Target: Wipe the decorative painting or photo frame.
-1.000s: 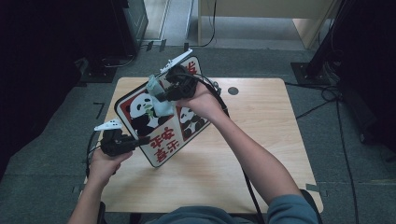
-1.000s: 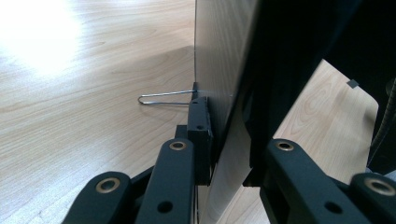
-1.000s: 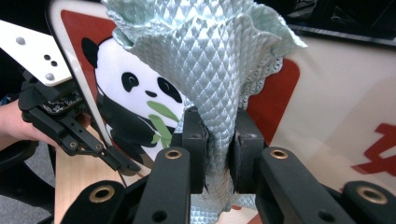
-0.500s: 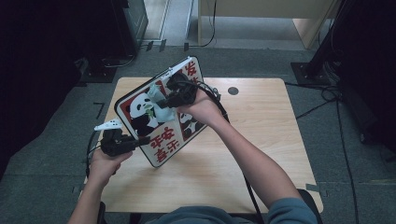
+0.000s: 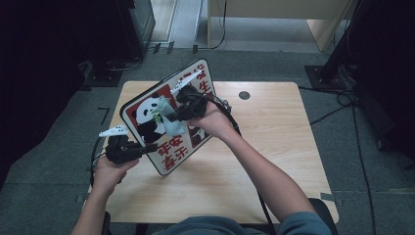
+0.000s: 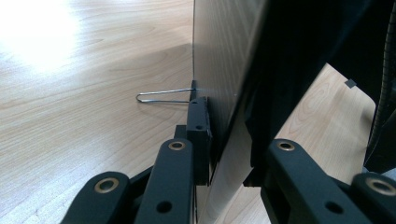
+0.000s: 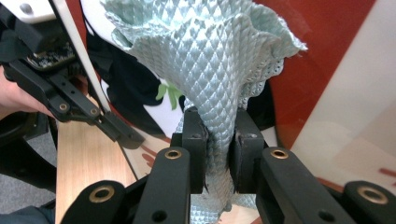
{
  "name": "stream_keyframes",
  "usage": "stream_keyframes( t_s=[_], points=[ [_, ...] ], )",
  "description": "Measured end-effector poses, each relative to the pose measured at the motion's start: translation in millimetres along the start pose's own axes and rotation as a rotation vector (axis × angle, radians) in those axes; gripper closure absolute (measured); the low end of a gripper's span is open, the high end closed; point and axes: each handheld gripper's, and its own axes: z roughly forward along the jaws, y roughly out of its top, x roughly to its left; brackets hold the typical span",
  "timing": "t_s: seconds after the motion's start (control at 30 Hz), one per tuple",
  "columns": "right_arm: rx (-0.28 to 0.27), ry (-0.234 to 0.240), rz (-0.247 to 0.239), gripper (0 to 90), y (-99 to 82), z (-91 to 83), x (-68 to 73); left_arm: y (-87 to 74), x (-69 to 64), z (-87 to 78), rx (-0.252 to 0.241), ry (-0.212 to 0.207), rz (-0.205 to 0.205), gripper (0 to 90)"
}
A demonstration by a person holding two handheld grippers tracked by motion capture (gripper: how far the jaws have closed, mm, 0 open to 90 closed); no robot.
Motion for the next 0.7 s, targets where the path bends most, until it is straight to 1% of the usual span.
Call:
stream_keyframes(
  t_s=[0.37, 0.5, 0.7],
  points=[
    [0.003, 0.023, 0.027, 78.9, -18.9, 12.3, 0.8, 0.0, -0.2, 0.0, 0.0, 0.002, 0.001, 78.8],
    [0.013, 0.024, 0.026, 78.9, -25.0, 17.2, 1.5, 0.0, -0.1, 0.0, 0.0, 0.002, 0.0, 78.9],
    [0.026, 0.037, 0.042, 78.9, -34.5, 22.8, 0.5, 0.0, 0.1, 0.0, 0.0, -0.002, -0.003, 78.7]
  ],
)
